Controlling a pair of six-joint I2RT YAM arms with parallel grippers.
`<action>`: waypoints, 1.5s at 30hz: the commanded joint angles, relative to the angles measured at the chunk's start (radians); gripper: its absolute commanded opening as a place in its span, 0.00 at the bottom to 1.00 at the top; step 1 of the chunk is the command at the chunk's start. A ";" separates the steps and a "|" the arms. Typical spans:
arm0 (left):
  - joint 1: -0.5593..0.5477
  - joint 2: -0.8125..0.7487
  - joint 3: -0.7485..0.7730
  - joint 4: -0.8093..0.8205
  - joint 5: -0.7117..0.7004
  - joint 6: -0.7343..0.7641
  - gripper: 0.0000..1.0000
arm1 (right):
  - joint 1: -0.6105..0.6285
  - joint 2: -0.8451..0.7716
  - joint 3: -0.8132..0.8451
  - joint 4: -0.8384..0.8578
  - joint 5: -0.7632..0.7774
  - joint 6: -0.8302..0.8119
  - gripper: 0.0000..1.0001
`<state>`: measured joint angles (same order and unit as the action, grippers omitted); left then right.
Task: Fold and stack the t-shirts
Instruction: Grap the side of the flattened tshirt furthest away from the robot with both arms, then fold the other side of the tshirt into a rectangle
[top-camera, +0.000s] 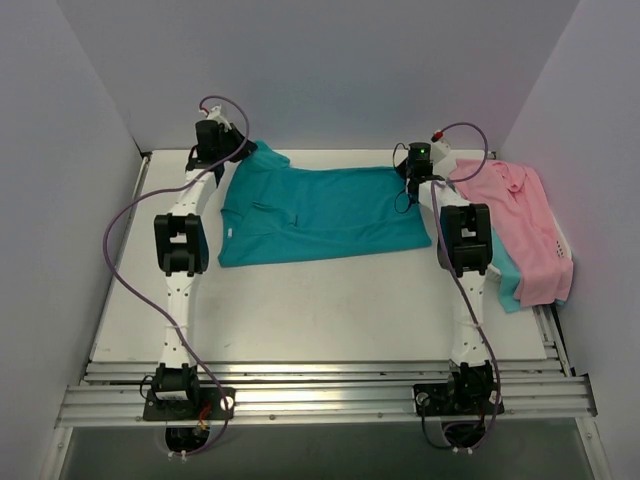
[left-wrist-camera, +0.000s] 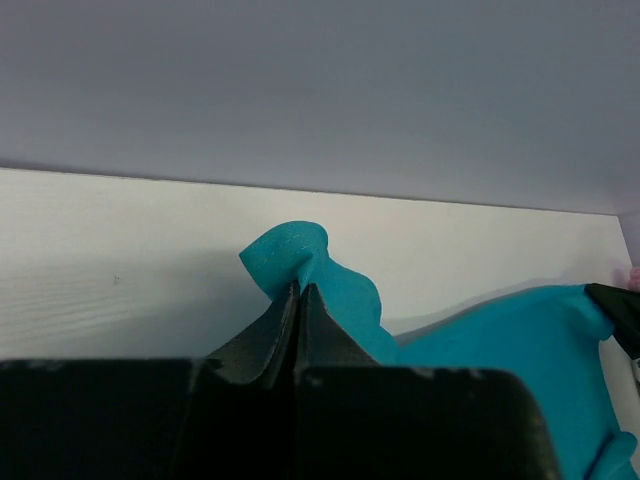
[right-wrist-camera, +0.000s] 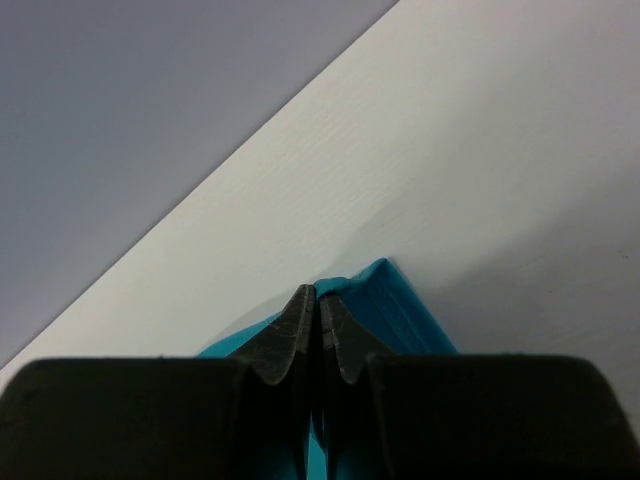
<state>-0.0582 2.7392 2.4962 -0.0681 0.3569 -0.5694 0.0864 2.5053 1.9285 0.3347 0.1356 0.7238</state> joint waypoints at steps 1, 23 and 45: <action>-0.015 -0.116 -0.028 0.051 0.051 0.052 0.02 | -0.005 -0.108 -0.023 0.043 -0.031 -0.021 0.00; -0.051 -0.564 -0.768 0.226 -0.050 0.287 0.02 | -0.019 -0.439 -0.473 0.168 -0.087 -0.044 0.00; -0.157 -0.840 -1.185 0.027 -0.337 0.345 0.84 | -0.022 -0.608 -0.796 -0.026 0.127 0.074 0.98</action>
<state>-0.2192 1.9175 1.2415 0.0822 0.0883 -0.2073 0.0715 1.9949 1.1473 0.4007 0.1665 0.7727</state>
